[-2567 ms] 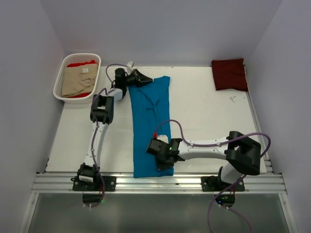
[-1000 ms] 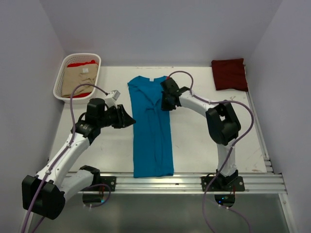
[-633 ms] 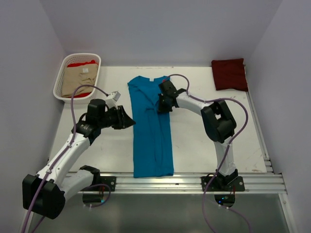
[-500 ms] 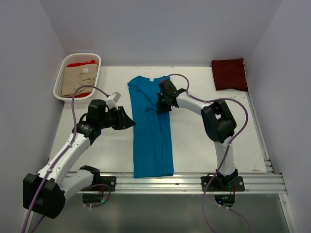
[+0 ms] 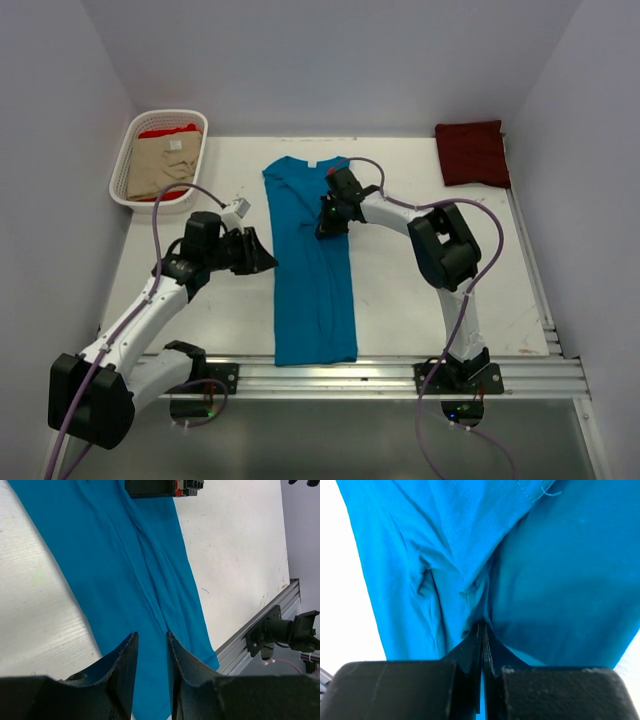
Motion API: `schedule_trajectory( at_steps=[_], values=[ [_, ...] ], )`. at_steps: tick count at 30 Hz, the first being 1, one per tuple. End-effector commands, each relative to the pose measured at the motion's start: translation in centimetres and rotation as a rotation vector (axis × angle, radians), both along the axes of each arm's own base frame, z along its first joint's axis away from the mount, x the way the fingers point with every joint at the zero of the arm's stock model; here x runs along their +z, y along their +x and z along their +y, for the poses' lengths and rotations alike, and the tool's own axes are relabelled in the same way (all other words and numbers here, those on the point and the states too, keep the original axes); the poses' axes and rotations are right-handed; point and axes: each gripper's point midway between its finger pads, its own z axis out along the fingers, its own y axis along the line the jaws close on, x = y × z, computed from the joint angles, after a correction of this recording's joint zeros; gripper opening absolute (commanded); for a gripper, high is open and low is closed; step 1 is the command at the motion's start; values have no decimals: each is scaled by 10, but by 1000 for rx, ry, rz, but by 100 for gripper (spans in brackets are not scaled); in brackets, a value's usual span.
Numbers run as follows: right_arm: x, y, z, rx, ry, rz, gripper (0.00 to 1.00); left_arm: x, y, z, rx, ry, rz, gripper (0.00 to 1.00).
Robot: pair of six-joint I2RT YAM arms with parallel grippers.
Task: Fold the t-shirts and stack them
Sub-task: Fold the tshirt
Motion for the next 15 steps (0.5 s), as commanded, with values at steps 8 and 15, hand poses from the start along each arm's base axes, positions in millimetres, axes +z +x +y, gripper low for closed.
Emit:
schedule_trajectory(
  at_steps=[8,15],
  values=[
    [-3,-17,28,69,183,70,0,-4,8,-4,-26,0,-40,32],
    [17,-22,47,143,328,46,0,-12,9,-6,-32,-7,-28,32]
  ],
)
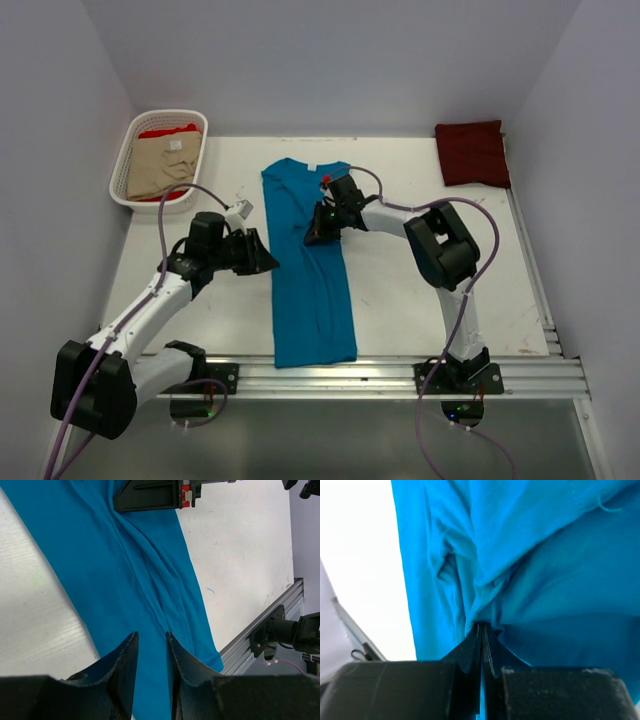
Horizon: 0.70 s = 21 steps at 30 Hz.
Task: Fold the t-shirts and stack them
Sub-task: Fold the tshirt
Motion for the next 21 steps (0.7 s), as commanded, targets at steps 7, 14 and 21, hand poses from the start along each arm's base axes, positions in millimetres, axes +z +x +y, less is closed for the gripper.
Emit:
schedule_trajectory(
  at_steps=[7,14,21],
  values=[
    [10,7,16,24,106,-10,0,-7,8,-7,-32,-21,-36,31],
    [-7,40,2,-62,-14,-18,0,-5,16,-27,-78,-120,-31,31],
    [-27,73,-25,-167,-159,-5,0,10,30,-81,-189,-147,-87,31]
  ],
)
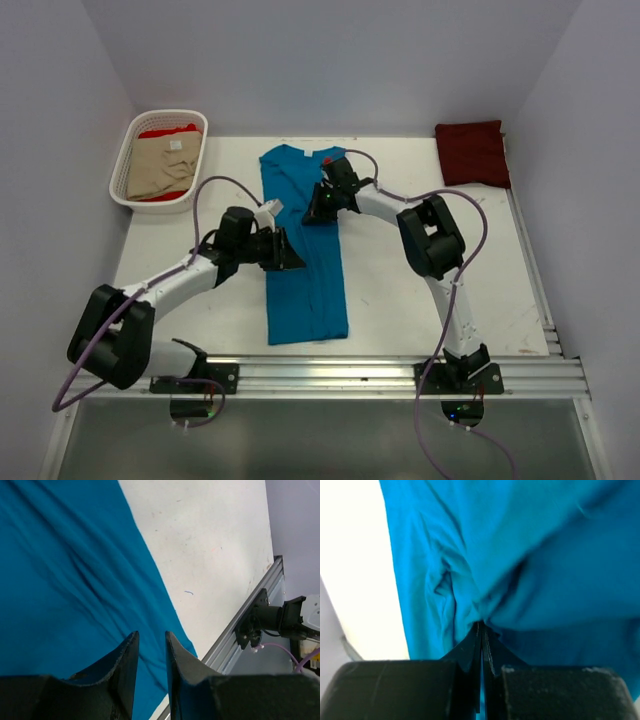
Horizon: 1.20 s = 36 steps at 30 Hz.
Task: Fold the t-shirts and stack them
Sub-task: Fold the tshirt
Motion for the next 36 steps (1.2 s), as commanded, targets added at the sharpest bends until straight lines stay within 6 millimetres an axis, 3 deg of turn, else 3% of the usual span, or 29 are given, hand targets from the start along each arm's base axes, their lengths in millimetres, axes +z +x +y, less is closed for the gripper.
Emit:
schedule_trajectory(
  at_steps=[1,4,13,17,20,26,32,36],
  values=[
    [-25,16,-38,-105,-169,25,0,32,18,-36,-68,-67,-115,31],
    [-29,20,-50,-129,-212,17,0,27,20,-50,-89,-56,-104,31],
    [-32,15,-49,-105,-187,25,0,2,37,-82,-89,18,-92,28],
    [-32,16,-48,-102,-184,26,0,-2,55,-98,-86,85,-110,20],
    [-32,15,-47,-99,-184,23,0,-19,65,-102,-80,146,-87,12],
    [-31,16,-50,-96,-195,17,0,-43,67,-87,-22,269,-31,0],
    [-34,14,-51,-97,-196,28,0,-50,65,-68,44,350,-11,0],
    [-34,13,-51,-95,-193,30,0,-55,62,-66,32,371,-1,3]
  ],
)
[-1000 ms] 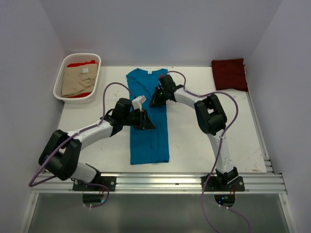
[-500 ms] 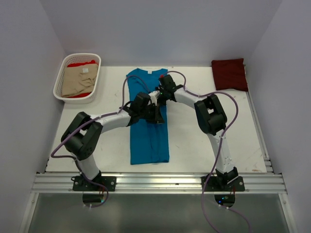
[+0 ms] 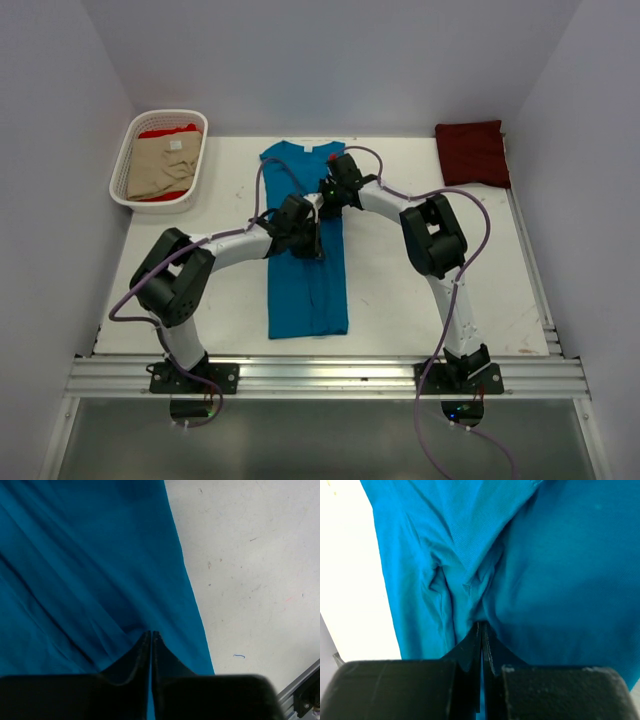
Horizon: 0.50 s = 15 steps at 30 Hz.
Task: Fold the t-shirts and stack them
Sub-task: Fold the tshirt
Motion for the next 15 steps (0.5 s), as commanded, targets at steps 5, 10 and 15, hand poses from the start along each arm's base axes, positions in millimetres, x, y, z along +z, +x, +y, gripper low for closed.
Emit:
schedule_trajectory(
  at_steps=[5,10,15],
  values=[
    [-32,-8,-31,-23,-136,48,0,15,1,0,2,25,-56,37],
    [-30,-7,-33,-27,-134,48,0,13,-3,5,5,76,-47,48],
    [-32,-7,-34,-28,-133,52,0,5,-6,7,3,97,-23,47]
  ],
)
